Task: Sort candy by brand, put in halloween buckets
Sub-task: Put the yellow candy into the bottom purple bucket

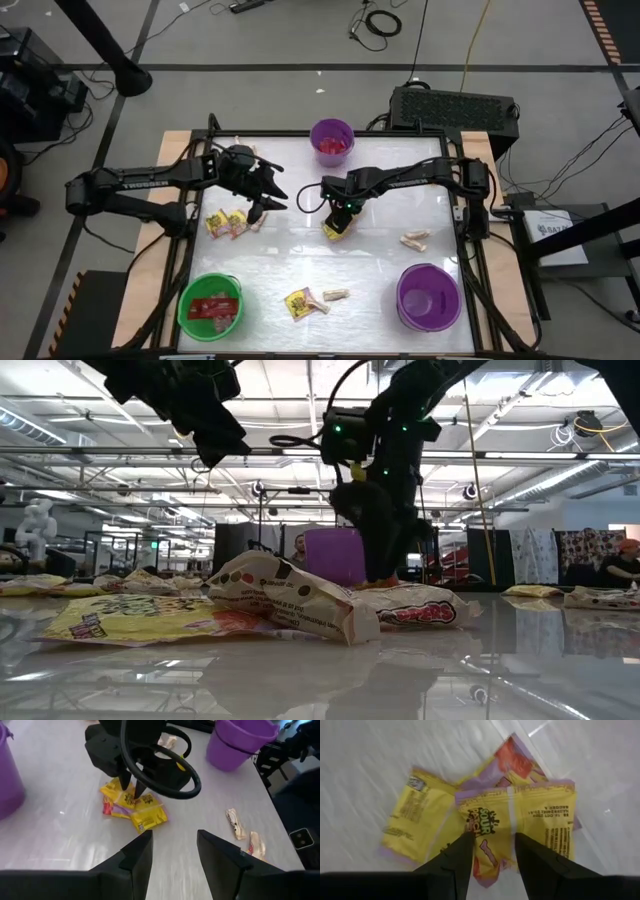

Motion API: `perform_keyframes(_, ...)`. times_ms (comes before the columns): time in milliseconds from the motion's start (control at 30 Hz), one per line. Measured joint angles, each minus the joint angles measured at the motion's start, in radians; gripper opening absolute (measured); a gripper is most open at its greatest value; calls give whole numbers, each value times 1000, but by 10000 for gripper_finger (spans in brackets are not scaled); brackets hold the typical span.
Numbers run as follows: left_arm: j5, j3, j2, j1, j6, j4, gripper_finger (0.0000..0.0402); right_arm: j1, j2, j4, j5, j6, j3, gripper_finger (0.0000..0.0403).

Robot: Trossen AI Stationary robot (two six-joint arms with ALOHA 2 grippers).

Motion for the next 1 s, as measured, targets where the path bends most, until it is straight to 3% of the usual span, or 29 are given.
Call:
perform_keyframes(233, -20, 0, 0, 0, -41, 22, 161, -6, 3, 45, 8, 0, -37, 126)
perform_keyframes(500, -55, 0, 0, 0, -59, 58, 161, -23, -6, 25, 73, -3, -39, 10)
perform_keyframes(700, -82, 0, 0, 0, -58, 58, 161, -33, -45, -31, 74, 0, -9, 2)
perform_keyframes(1000, -94, 1, 7, 11, -48, 93, 161, -32, -202, -207, 14, 37, 101, 1)
